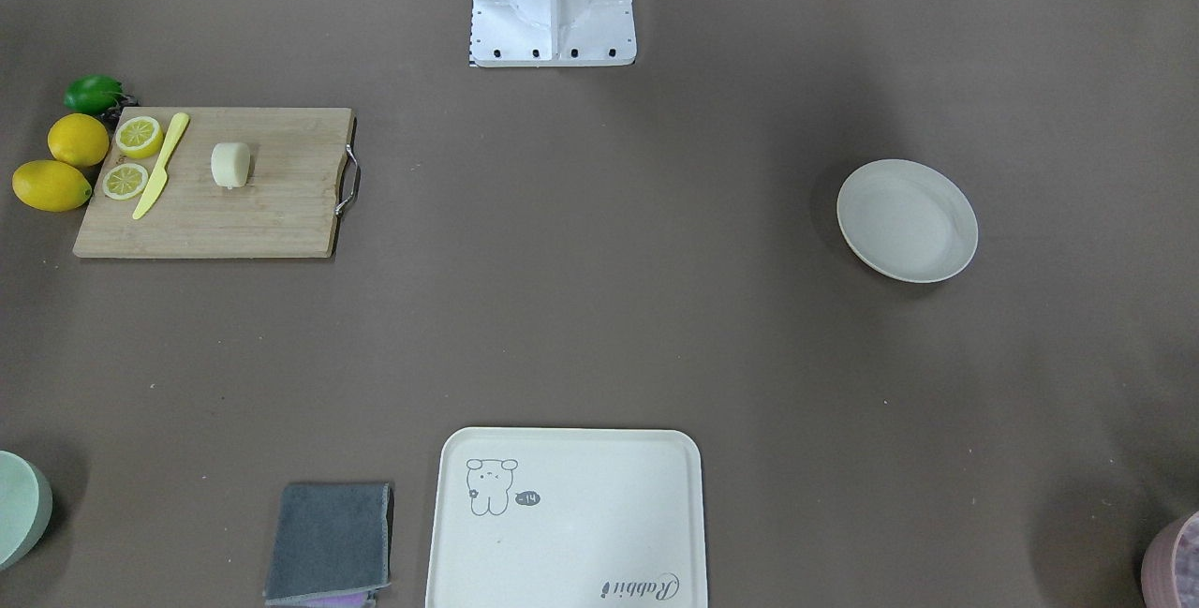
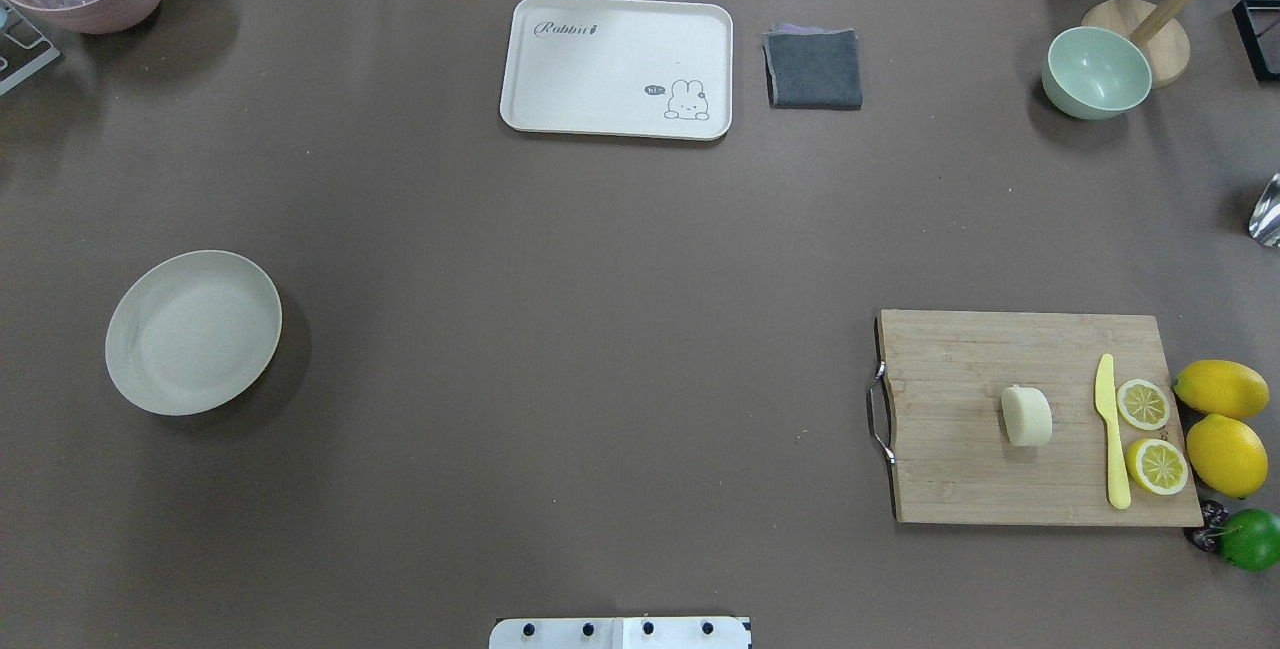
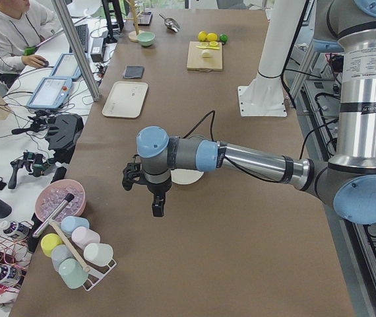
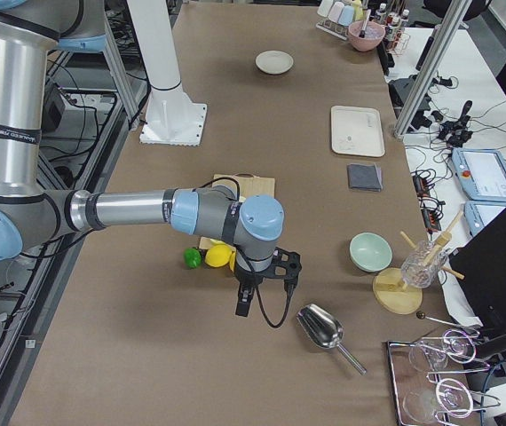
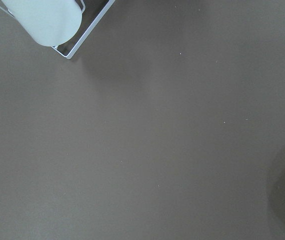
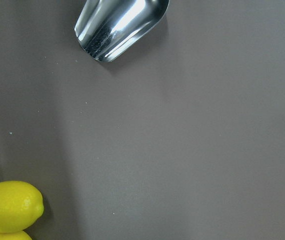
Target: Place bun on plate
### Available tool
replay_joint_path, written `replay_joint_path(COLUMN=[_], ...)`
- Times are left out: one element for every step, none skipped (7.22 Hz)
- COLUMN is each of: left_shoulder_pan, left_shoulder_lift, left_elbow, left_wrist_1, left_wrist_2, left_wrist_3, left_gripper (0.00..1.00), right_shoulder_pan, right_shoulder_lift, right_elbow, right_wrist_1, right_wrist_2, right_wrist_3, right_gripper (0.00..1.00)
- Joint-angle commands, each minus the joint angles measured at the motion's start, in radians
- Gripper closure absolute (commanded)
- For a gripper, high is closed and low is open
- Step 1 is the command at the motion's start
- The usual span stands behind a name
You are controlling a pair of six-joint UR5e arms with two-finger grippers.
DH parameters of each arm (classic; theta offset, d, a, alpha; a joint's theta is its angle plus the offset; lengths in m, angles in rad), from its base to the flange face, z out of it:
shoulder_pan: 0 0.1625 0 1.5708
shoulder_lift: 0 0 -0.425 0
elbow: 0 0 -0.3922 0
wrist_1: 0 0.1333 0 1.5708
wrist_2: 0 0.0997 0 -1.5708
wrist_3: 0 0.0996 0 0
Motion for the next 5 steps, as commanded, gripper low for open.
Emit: replay_joint_path(left_shoulder_pan=[0.009,0.009,0.009,0.009,0.009], left_shoulder_lift=[0.023,0.031,0.034,0.032,0.02], left_elbow=[-0.005,-0.006,-0.011,-0.011,-0.01], left_wrist_1=[0.001,0.001,0.001,0.0,-0.002], left_wrist_2=[-0.032,-0.068,-0.108,-0.106,-0.102], left_wrist_3=[0.0,-0.001,0.0,0.0,-0.001], left_gripper=[0.02,0.02,0.02,0.02,0.02], right_shoulder_pan=[0.0,0.0,0.0,0.0,0.006], right_shoulder_lift=[-0.005,-0.007,-0.007,-0.007,-0.01], right_elbow=[0.003,0.005,0.005,0.009,0.012], right_wrist_1=[-0.001,-0.002,-0.008,-0.008,-0.009], right_wrist_2=[0.001,0.013,0.054,0.085,0.085], right_wrist_3=[-0.002,-0.002,-0.002,-0.002,-0.002], right_gripper=[0.0,0.0,0.0,0.0,0.0])
